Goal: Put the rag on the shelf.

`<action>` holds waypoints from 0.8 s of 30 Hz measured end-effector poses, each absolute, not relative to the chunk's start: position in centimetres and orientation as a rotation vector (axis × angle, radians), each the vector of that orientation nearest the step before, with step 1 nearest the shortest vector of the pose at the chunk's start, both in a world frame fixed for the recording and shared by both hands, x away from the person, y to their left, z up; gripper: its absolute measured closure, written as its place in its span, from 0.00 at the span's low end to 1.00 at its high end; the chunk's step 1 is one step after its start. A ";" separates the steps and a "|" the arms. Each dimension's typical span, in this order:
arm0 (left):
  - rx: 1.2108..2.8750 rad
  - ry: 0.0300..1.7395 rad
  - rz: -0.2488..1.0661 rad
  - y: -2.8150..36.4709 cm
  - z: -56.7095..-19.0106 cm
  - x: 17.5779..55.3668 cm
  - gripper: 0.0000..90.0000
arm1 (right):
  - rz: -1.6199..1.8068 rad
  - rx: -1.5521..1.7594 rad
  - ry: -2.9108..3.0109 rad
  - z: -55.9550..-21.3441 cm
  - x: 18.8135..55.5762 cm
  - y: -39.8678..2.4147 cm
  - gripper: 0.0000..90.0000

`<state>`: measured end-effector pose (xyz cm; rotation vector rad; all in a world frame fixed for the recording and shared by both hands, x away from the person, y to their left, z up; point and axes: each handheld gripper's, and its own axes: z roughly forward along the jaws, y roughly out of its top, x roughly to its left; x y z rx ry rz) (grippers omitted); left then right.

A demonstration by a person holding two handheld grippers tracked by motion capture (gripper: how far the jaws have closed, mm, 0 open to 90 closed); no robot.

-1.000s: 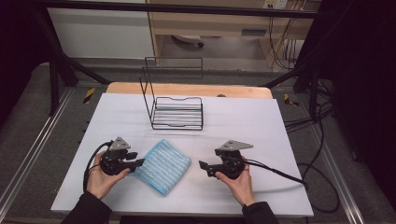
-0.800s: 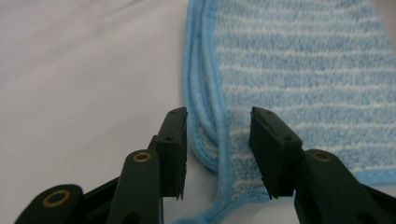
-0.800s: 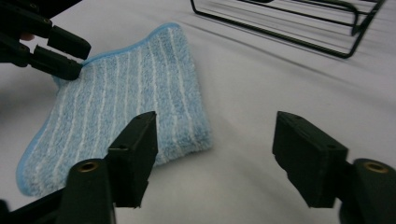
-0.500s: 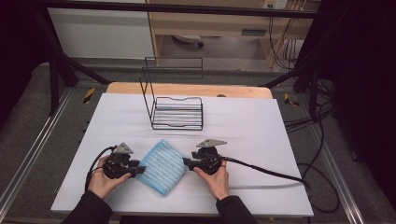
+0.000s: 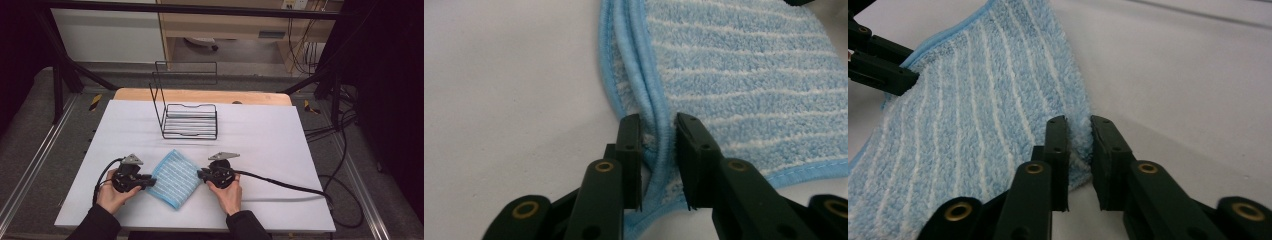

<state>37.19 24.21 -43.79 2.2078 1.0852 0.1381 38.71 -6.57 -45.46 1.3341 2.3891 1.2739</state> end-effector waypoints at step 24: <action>2.166 1.012 0.101 18.5 -43.6 33.3 0.84 | 1.130 1.188 2.406 -41.6 40.9 -9.2 0.94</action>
